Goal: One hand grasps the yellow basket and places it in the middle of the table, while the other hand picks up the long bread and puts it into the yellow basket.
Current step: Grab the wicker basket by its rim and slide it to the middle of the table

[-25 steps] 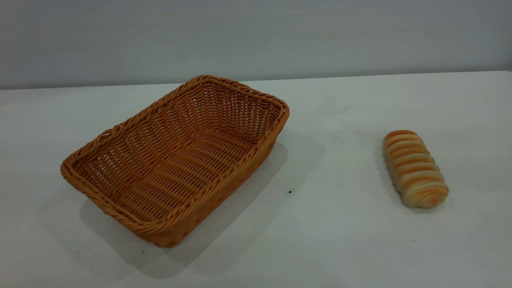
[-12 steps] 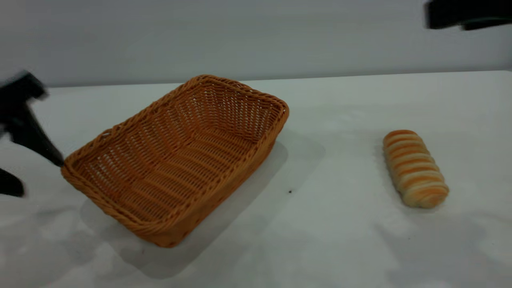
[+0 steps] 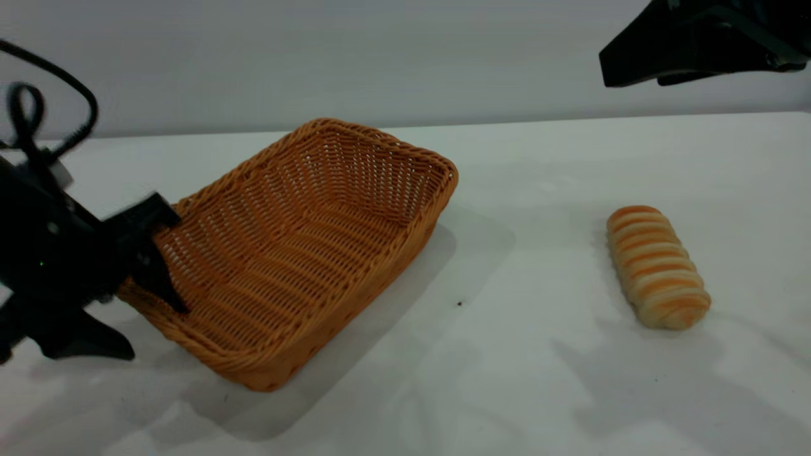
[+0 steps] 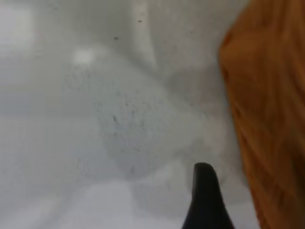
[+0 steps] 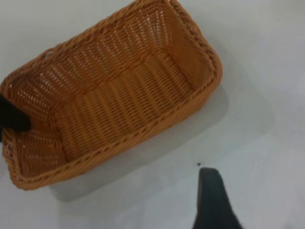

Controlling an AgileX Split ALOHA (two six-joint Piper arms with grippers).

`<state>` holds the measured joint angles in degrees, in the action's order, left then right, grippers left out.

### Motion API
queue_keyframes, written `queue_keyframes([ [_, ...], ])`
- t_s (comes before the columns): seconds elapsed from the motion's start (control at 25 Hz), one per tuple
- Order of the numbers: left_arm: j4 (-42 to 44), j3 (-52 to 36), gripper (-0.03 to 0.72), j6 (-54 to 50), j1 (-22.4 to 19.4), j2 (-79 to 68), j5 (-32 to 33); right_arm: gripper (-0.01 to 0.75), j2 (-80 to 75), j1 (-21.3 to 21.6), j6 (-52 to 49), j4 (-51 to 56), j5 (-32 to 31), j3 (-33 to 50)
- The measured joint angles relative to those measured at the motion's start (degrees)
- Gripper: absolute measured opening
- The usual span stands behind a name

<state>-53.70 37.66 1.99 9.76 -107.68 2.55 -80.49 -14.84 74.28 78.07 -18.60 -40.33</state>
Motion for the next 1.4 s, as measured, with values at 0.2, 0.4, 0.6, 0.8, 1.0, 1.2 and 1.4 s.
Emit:
queue_keyframes([
  [0.2,-1.97,1.99,0.497,-0.10,1.85,-4.37,-1.50,0.517,0.00,0.00,0.00,0.00,0.04,-0.06],
  [0.4,-6.63,2.95,0.199,-0.18,1.96,-5.16,-2.96,0.517,0.00,0.00,0.00,0.00,0.04,-0.06],
  [0.6,-7.88,3.46,0.102,-0.11,1.96,-5.05,-2.55,0.517,0.00,0.00,-0.08,-0.46,0.04,-0.06],
  [0.8,-2.63,9.65,0.102,7.32,0.85,-3.46,2.96,0.517,-0.25,1.91,-4.73,-5.85,-0.32,-0.06],
  [1.0,6.56,24.02,0.102,14.89,-0.78,-6.19,19.03,0.517,-4.37,7.45,-7.98,-10.69,-0.32,-0.90],
  [1.2,18.11,39.20,0.102,13.69,-0.84,-14.78,29.57,0.517,-11.33,9.75,-7.98,-12.42,0.55,-4.95],
  [1.4,22.63,49.07,0.102,12.07,-0.84,-23.32,35.39,0.517,-18.63,9.75,-7.98,-13.14,3.34,-9.95],
])
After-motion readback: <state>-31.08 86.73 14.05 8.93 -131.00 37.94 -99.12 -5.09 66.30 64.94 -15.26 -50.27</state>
